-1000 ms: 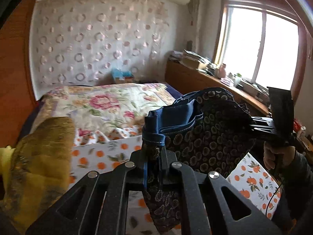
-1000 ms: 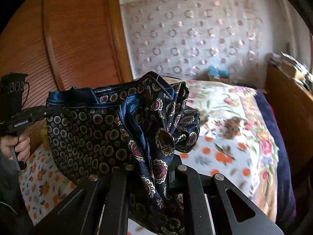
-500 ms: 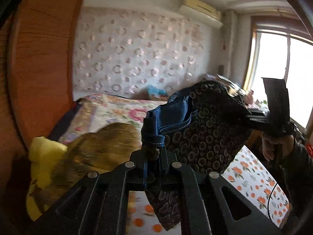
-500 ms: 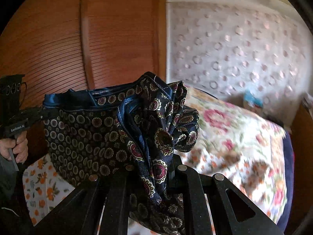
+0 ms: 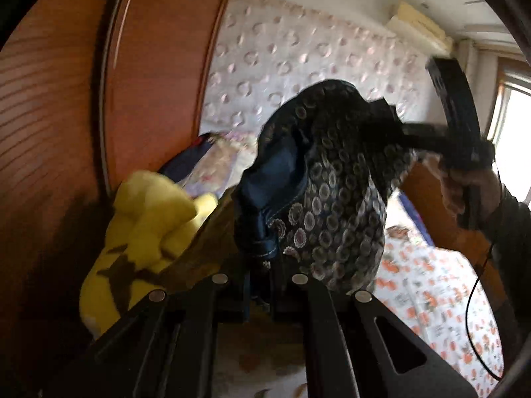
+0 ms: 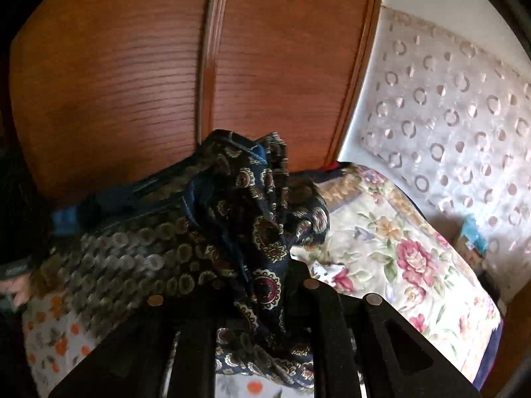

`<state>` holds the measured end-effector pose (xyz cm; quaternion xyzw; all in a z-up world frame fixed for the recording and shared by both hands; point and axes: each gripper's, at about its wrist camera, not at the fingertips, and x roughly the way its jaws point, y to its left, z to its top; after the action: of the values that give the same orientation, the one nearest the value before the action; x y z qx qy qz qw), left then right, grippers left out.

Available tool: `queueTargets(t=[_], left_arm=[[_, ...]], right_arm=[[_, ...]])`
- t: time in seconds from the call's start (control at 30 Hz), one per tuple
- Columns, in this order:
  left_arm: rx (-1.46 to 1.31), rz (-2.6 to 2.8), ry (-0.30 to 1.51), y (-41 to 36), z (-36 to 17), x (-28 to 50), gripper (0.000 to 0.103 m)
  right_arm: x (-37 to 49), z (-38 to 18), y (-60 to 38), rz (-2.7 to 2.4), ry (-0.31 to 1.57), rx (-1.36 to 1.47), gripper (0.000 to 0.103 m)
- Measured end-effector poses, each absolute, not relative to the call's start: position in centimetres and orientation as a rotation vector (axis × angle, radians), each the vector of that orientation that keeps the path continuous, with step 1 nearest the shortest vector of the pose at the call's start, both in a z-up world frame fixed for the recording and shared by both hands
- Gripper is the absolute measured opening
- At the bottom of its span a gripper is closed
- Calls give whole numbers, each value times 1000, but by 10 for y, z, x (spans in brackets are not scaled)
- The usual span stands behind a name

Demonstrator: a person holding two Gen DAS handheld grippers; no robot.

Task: Fold small clothes
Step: 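Lift the folded bundle with both grippers and carry it toward the wardrobe, then lower the bundle onto the yellow pillow and open both grippers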

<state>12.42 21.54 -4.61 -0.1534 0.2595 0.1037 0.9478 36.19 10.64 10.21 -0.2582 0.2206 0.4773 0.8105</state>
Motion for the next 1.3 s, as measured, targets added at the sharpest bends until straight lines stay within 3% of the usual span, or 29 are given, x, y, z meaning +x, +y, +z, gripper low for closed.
queueTargets(t=[0.07,0.17,0.2,0.63,0.8,0.93,1.0,1.07,1.2,1.3], left_arm=[[-321,234,559,221,-60,126,8],[-335,249,586,226,-73,126,8],[-338,252,590,230,-77,124,8],[-292,277,609,235,-75,126,9],[-263,297,623,232,-78,126,10],[-234,333,610,229,-67,118,22],[-216,337,592,226,-61,111,38],[-204,336,569,222,-54,103,46],[-157,324,531,208,-40,88,83],[-137,302,527,198,-34,81,88]], right_arm=[[375,90,123,982,526,-532,36],[382,80,125,909,516,-481,57],[384,78,120,890,506,-460,59],[403,-32,123,988,685,-461,61],[410,-47,122,975,633,-425,61],[382,-37,119,917,615,-413,61],[336,-22,110,961,595,-371,61],[318,-20,103,998,587,-357,61],[292,-26,75,1003,598,-340,61],[276,-23,52,977,602,-321,61]])
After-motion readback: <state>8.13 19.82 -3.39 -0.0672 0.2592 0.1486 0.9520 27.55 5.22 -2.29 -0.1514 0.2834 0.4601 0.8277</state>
